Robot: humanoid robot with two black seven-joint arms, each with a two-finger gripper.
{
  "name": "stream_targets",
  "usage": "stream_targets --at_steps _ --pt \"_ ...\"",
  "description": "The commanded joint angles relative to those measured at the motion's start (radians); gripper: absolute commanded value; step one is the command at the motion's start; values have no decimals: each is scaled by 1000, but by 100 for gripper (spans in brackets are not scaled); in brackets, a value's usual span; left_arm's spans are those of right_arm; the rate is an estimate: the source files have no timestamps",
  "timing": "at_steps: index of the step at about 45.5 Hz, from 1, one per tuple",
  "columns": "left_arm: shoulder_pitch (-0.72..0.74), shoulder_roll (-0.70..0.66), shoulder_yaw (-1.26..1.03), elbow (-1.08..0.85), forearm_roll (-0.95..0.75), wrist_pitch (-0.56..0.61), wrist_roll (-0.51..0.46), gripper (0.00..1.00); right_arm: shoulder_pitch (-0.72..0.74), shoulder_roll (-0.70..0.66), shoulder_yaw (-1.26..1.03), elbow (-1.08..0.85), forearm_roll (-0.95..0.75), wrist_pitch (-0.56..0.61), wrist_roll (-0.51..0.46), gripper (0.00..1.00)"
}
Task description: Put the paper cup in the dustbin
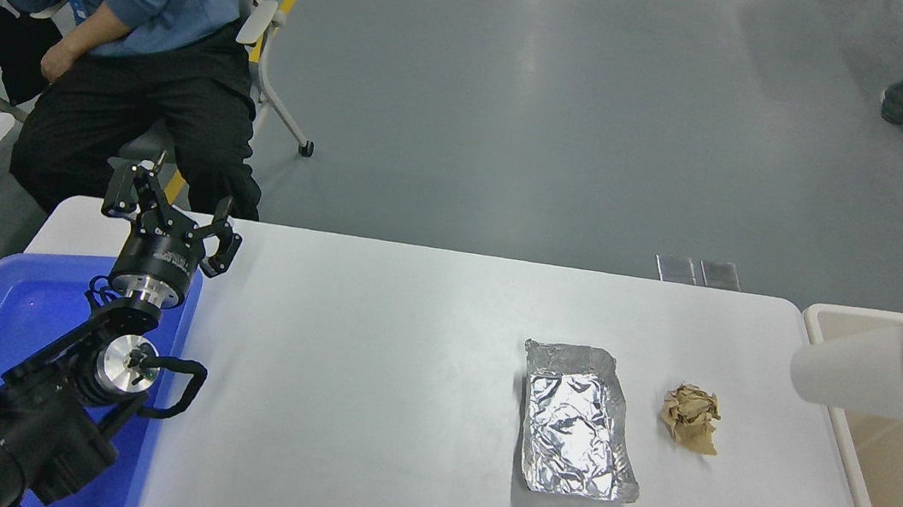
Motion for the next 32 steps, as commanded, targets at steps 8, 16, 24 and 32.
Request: stream_targets --at_steps 8,16,24,32 --pt "0 0 0 0 0 0 0 100 24 91 -15 -353 29 9 16 0" --pt "0 0 0 0 0 0 0 100 16 184 -15 -557 77 3 8 0" --pt "0 0 0 0 0 0 0 100 -8 370 -17 -910 183 3 8 0" --pt "0 0 0 0 0 0 0 100 -30 537 -20 -1140 264 15 -10 0"
